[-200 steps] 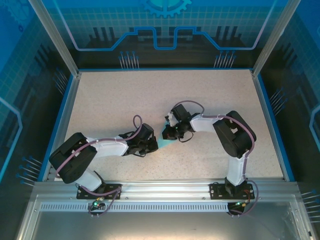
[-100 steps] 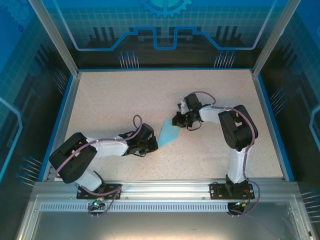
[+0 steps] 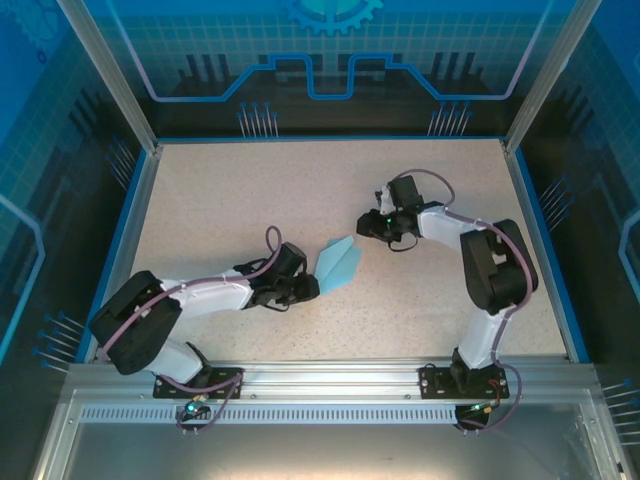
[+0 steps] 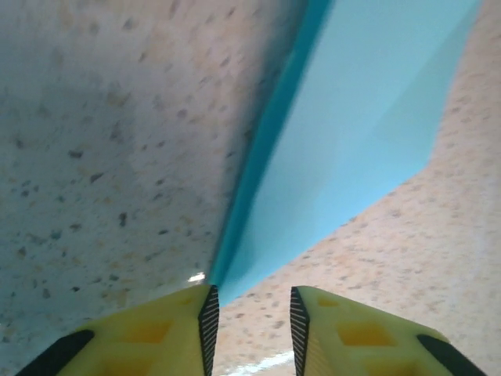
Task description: Fold a paper plane with a square sheet of paper (pick it up from the middle)
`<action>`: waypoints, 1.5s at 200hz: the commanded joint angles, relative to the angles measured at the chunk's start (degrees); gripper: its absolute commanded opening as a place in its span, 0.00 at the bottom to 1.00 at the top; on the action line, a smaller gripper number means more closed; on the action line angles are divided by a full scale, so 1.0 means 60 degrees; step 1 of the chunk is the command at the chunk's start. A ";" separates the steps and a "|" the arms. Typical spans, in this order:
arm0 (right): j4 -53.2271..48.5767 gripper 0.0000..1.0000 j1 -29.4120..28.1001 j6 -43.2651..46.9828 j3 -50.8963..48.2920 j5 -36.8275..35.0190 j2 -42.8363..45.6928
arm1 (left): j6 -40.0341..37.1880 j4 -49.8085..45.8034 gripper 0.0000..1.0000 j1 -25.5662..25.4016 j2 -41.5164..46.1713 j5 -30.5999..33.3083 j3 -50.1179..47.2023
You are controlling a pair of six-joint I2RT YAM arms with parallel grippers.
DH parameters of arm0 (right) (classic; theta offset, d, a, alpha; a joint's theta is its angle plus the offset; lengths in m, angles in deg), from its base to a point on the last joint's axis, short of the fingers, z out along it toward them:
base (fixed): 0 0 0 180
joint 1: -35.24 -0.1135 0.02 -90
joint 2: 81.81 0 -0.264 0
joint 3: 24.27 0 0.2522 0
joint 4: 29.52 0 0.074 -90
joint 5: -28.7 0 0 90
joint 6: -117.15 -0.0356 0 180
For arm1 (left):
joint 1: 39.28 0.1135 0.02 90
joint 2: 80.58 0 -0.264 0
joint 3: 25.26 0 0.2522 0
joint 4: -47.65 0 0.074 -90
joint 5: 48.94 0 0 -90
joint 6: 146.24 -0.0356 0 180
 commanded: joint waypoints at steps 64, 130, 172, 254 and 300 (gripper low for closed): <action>0.1068 0.60 -0.1563 -0.2053 -0.1897 0.0252 0.1550 | -0.0535 0.0077 0.50 0.0825 -0.0497 -0.0265 0.1184; 0.1349 0.57 -0.2406 -0.2991 -0.1383 -0.0132 0.0463 | -0.0357 0.0137 0.50 0.1166 -0.1069 -0.0238 0.1350; 0.1829 0.53 -0.2471 -0.3176 -0.1404 -0.0084 0.0210 | -0.0362 0.0087 0.50 0.1230 -0.1112 -0.0257 0.1291; 0.2865 0.38 -0.2563 -0.3096 -0.1296 0.0114 -0.0361 | -0.0222 0.0232 0.53 0.1487 -0.0888 -0.0624 0.1047; 0.4382 0.15 -0.2516 -0.3125 -0.1694 0.0400 -0.0310 | -0.0175 0.0914 0.63 0.1968 -0.0292 -0.1507 0.0483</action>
